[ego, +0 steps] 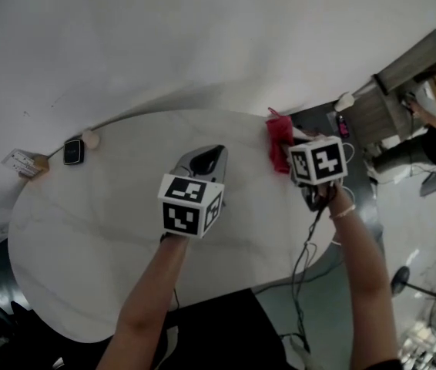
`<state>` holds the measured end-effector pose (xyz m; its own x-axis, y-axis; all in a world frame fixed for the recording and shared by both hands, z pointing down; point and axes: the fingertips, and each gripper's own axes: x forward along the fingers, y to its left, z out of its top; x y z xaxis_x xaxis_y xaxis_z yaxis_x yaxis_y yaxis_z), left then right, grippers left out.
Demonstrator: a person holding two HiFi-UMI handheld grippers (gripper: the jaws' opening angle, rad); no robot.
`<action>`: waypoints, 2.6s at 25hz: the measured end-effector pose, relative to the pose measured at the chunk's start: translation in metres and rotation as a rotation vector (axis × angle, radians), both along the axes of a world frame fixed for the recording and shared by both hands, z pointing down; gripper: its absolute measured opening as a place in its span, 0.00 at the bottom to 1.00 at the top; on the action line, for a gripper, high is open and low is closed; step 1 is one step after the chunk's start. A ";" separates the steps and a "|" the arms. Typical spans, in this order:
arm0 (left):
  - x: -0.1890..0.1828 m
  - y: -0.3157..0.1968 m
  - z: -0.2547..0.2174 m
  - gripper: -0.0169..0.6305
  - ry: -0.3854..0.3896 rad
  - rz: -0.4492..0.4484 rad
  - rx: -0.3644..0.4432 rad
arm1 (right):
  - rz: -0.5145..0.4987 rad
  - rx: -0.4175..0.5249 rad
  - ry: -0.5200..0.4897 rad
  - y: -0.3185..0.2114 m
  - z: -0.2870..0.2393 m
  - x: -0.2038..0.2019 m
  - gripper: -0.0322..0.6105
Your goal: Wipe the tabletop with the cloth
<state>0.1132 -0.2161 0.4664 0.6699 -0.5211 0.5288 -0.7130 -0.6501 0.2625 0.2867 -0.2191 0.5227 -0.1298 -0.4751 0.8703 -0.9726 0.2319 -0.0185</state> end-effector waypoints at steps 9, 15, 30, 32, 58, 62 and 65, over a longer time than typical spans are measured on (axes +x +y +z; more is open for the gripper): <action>0.021 0.013 -0.005 0.03 0.002 0.022 0.007 | 0.238 0.028 0.128 0.048 -0.016 0.110 0.15; -0.037 0.020 -0.016 0.03 0.012 -0.082 0.007 | 0.031 0.126 -0.199 0.030 -0.062 -0.037 0.15; -0.173 0.036 -0.012 0.03 -0.046 -0.307 0.002 | -0.398 -0.038 -0.363 0.050 -0.015 -0.295 0.15; -0.164 0.035 -0.009 0.03 -0.042 -0.286 -0.002 | -0.354 -0.050 -0.360 0.045 -0.008 -0.280 0.15; 0.031 0.055 0.010 0.03 -0.008 0.105 -0.037 | 0.201 -0.012 -0.118 0.084 0.004 0.059 0.15; 0.041 0.058 0.008 0.03 -0.008 0.118 -0.033 | 0.248 -0.007 -0.066 0.093 0.003 0.091 0.15; 0.045 0.060 0.006 0.03 -0.011 0.117 -0.029 | 0.281 -0.007 -0.014 0.101 0.003 0.118 0.15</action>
<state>0.1579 -0.1560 0.4726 0.7196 -0.4243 0.5497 -0.6355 -0.7215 0.2750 0.4049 -0.1179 0.5255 -0.0058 -0.4882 0.8727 -0.9984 -0.0467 -0.0328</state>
